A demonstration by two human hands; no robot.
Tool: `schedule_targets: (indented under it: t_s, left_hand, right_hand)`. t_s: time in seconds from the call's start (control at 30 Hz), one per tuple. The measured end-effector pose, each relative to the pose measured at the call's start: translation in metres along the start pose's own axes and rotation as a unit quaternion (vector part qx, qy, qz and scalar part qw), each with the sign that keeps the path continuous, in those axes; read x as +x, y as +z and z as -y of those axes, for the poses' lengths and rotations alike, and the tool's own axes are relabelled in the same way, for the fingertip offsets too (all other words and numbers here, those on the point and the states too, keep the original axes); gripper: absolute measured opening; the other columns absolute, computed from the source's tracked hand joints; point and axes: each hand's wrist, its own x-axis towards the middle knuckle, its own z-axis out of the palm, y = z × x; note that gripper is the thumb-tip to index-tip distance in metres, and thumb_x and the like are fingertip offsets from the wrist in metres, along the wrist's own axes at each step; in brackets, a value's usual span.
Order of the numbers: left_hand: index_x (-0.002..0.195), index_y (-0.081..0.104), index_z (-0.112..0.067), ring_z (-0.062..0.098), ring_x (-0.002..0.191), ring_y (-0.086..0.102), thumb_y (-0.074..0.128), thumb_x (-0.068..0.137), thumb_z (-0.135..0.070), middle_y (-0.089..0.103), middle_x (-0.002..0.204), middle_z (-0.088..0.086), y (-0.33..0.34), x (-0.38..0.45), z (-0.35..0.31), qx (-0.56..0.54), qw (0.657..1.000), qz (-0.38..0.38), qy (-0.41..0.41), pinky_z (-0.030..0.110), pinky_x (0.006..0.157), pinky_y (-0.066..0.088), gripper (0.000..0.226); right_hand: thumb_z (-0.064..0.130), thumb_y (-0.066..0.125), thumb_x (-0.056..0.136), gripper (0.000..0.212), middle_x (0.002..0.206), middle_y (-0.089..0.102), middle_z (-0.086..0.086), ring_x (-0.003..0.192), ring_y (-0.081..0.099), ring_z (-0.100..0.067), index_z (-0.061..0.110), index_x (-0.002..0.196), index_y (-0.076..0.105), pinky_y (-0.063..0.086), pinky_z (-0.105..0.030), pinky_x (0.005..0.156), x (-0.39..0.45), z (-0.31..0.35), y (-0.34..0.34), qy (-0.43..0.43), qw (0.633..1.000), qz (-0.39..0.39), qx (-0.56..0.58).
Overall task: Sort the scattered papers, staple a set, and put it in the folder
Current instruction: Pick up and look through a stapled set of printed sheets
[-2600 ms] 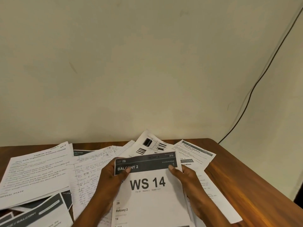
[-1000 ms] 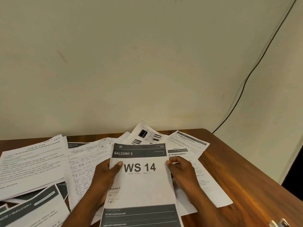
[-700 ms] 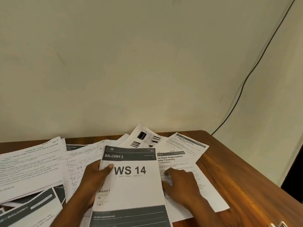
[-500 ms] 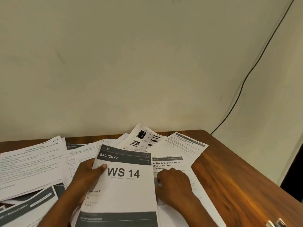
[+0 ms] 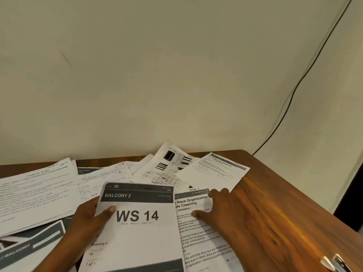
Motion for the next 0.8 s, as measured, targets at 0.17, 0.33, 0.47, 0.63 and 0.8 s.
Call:
schedule_targets:
  t_s: [0.17, 0.33, 0.47, 0.63, 0.8]
  left_hand:
    - [0.107, 0.071, -0.013, 0.034, 0.076, 0.079, 0.069, 0.097, -0.011, 0.081, 0.086, 0.009, -0.002, 0.004, 0.004, -0.026, 1.0, 0.01, 0.001, 0.059, 0.081, 0.061, 0.01]
    - [0.106, 0.07, -0.011, 0.038, 0.078, 0.078, 0.067, 0.098, -0.013, 0.081, 0.088, 0.01, -0.004, 0.006, 0.004, -0.052, 0.999, -0.002, 0.0, 0.066, 0.081, 0.06, 0.009]
    - [0.107, 0.07, -0.012, 0.033, 0.077, 0.079, 0.068, 0.098, -0.014, 0.082, 0.088, 0.007, -0.004, 0.006, 0.004, -0.047, 0.999, -0.005, 0.009, 0.059, 0.08, 0.062, 0.009]
    - [0.107, 0.07, -0.016, 0.033, 0.074, 0.078, 0.067, 0.098, -0.019, 0.082, 0.087, 0.006, -0.004, 0.004, 0.003, -0.03, 0.999, 0.001, 0.018, 0.056, 0.072, 0.062, 0.009]
    - [0.108, 0.069, -0.016, 0.032, 0.074, 0.078, 0.068, 0.098, -0.018, 0.082, 0.087, 0.006, -0.003, 0.004, 0.005, -0.022, 1.0, -0.001, 0.02, 0.053, 0.069, 0.062, 0.011]
  right_hand:
    - [0.084, 0.076, 0.062, 0.099, 0.139, 0.053, 0.004, 0.112, 0.052, -0.013, 0.029, 0.139, 0.047, 0.045, -0.028, 0.081, 0.011, -0.013, 0.003, 0.073, 0.994, 0.041, 0.062]
    - [0.065, 0.095, 0.053, 0.093, 0.107, 0.055, 0.016, 0.091, 0.054, -0.003, 0.028, 0.126, 0.051, 0.047, -0.025, 0.071, 0.021, -0.028, 0.002, 0.113, 0.982, 0.058, 0.142]
    - [0.044, 0.105, 0.046, 0.071, 0.096, 0.067, 0.006, 0.086, 0.062, -0.01, 0.019, 0.1, 0.065, 0.051, -0.028, 0.071, 0.029, -0.043, 0.004, 0.132, 0.967, 0.059, 0.209]
    - [0.045, 0.102, 0.054, 0.062, 0.093, 0.063, 0.009, 0.081, 0.06, -0.007, 0.026, 0.1, 0.065, 0.046, -0.027, 0.064, 0.026, -0.038, 0.003, 0.121, 0.969, 0.047, 0.21]
    - [0.048, 0.098, 0.061, 0.072, 0.098, 0.055, 0.016, 0.089, 0.057, -0.005, 0.031, 0.113, 0.051, 0.046, -0.024, 0.067, 0.022, -0.023, 0.005, 0.12, 0.972, 0.055, 0.194]
